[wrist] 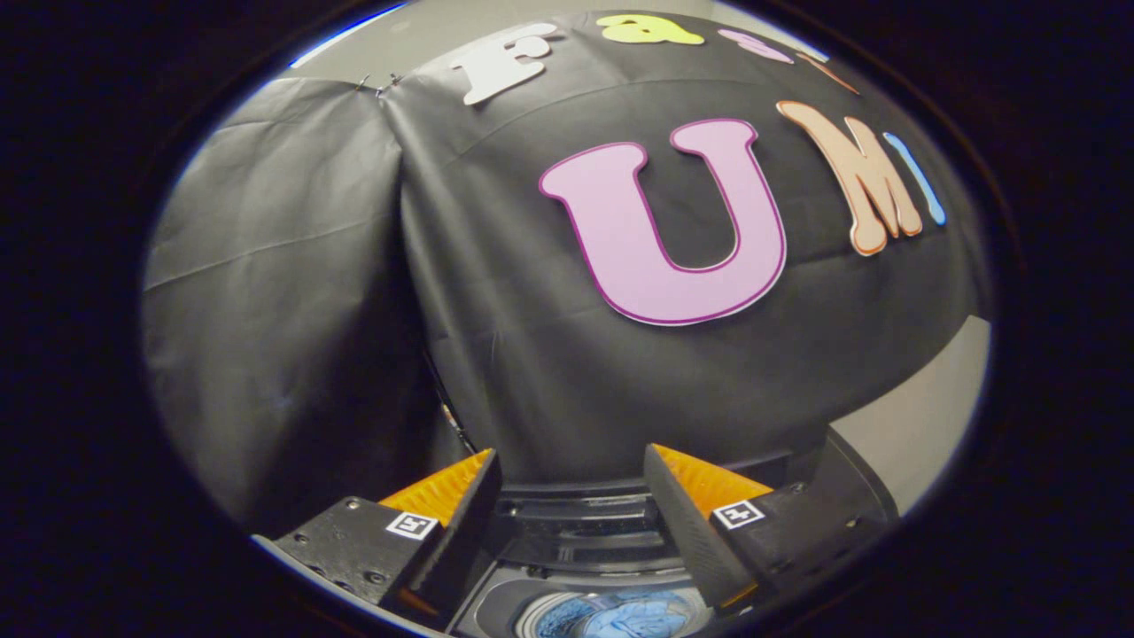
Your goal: Put the clothes into the washing machine and then close the washing machine lid.
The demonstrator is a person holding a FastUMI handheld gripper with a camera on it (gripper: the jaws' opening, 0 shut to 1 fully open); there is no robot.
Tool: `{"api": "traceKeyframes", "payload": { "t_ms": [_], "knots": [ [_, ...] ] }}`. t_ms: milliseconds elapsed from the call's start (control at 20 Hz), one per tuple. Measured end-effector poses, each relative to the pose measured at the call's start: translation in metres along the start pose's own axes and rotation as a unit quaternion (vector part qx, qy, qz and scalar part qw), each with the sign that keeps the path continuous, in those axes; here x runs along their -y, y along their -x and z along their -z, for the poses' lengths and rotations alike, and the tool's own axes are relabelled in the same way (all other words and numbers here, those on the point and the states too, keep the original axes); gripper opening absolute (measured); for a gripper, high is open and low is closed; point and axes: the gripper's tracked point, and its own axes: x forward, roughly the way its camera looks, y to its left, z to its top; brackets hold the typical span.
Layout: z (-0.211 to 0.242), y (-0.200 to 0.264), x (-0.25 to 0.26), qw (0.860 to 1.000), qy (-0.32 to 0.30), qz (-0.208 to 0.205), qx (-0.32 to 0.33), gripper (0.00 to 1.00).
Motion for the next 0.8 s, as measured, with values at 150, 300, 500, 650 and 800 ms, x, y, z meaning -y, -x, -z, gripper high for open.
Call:
{"api": "traceKeyframes", "payload": {
  "t_ms": [150, 300, 500, 650, 800],
  "knots": [
    [0.017, -0.031, 0.018, 0.999, 0.020, 0.032, -0.017, 0.97],
    [0.035, -0.053, 0.032, 0.998, 0.028, 0.057, -0.031, 0.97],
    [0.043, -0.062, 0.049, 0.994, 0.055, 0.080, -0.041, 0.97],
    [0.044, -0.054, 0.048, 0.992, 0.080, 0.079, -0.052, 0.97],
    [0.044, -0.053, 0.047, 0.992, 0.080, 0.077, -0.064, 0.98]
  ]
}}
